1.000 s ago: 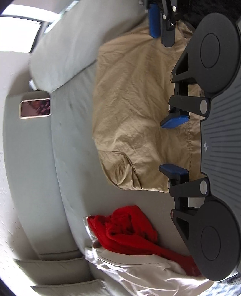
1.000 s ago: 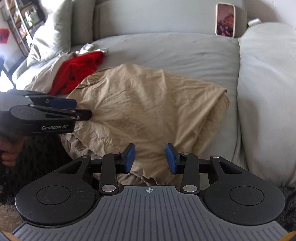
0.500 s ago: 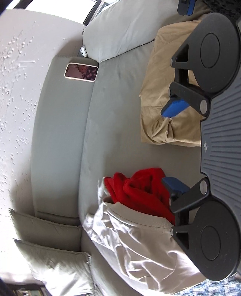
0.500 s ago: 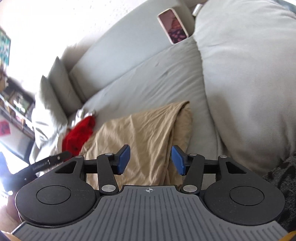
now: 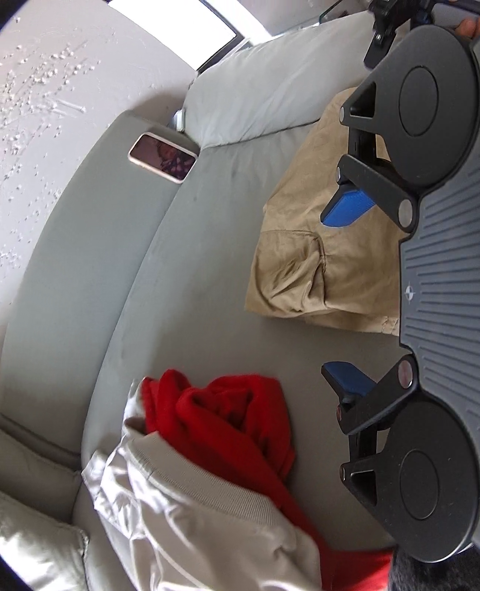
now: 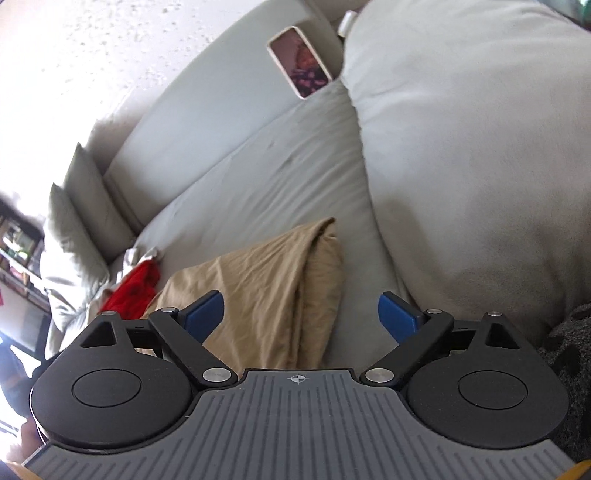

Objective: Fold clothes

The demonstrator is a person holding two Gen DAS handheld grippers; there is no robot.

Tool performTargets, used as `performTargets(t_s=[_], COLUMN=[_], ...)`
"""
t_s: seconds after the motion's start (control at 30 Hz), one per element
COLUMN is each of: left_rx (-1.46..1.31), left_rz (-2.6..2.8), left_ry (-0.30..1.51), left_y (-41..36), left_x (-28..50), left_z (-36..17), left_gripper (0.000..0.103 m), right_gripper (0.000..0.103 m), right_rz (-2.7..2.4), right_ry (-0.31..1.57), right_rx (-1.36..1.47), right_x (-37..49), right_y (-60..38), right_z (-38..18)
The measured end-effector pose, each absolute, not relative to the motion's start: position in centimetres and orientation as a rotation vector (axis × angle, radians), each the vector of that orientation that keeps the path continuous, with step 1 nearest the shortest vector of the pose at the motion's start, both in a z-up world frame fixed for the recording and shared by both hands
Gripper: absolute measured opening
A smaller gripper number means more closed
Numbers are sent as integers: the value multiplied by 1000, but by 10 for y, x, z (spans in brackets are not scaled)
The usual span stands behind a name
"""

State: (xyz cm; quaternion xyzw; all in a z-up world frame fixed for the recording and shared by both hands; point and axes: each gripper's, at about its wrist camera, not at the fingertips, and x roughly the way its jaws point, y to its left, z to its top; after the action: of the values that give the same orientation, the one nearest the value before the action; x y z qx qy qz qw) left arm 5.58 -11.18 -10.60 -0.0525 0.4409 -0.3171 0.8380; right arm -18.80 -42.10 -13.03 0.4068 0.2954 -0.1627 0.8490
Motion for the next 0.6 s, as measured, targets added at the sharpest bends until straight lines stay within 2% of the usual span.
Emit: performTargets(t_s=[0.2, 0.33, 0.4, 0.53, 0.57, 0.6], left_rx=[-76, -60, -47, 11, 19, 26], left_rz=[-713, -754, -782, -814, -814, -815], left_ry=[1000, 1032, 1049, 1051, 1049, 1048], left_y=[-121, -124, -127, -138, -139, -140], left_x=[58, 58, 58, 52, 51, 50], left_z=[-118, -125, -126, -126, -126, -125], left_gripper=[79, 79, 79, 75, 73, 72], right_gripper=[93, 90, 83, 78, 73, 62], right_rz=[-279, -258, -243, -206, -199, -192], right_ry=[688, 708, 713, 723, 726, 729], right_rx=[932, 869, 841, 813, 805, 798], right_x=[-175, -169, -167, -162, -161, -160], right_y=[-427, -420, -417, -412, -411, -410], right_z=[-148, -149, -149, -149, -149, -149])
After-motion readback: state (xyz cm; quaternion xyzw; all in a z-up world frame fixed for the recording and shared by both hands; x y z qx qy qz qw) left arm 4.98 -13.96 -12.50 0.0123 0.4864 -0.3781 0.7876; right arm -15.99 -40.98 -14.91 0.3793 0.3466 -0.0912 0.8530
